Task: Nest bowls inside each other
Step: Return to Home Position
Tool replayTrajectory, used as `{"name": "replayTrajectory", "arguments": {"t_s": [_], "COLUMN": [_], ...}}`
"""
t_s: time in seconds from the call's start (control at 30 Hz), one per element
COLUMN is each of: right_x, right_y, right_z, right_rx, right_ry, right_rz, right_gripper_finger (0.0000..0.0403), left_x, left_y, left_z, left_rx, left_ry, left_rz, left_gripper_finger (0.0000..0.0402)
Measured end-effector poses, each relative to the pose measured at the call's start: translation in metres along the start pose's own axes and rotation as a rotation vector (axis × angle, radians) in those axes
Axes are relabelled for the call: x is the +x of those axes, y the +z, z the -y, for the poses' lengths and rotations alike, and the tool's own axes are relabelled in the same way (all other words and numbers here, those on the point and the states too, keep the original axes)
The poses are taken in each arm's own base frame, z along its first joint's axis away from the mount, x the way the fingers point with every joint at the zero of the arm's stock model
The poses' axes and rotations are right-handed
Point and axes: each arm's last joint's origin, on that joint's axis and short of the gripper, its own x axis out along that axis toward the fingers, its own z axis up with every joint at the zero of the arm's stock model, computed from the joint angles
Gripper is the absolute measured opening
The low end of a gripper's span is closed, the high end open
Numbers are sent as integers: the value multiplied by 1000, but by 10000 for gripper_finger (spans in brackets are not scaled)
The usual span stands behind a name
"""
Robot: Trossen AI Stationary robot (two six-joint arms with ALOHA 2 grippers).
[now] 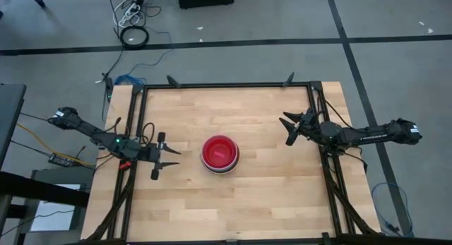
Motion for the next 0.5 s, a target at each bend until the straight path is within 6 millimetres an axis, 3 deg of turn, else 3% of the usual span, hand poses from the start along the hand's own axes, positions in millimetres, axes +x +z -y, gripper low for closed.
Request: {"name": "replayTrajectory", "arguments": {"t_s": [0.5], "right_x": [0], "right_y": [0], "right_z": [0], "right_rx": [0], "right_ry": [0], "right_rz": [0], "right_gripper_finger": [151], "left_x": [0], "left_y": [0], "left_z": [0], "left_rx": [0], "left_ry": [0], "left_rz": [0], "left_gripper_finger": [184]}}
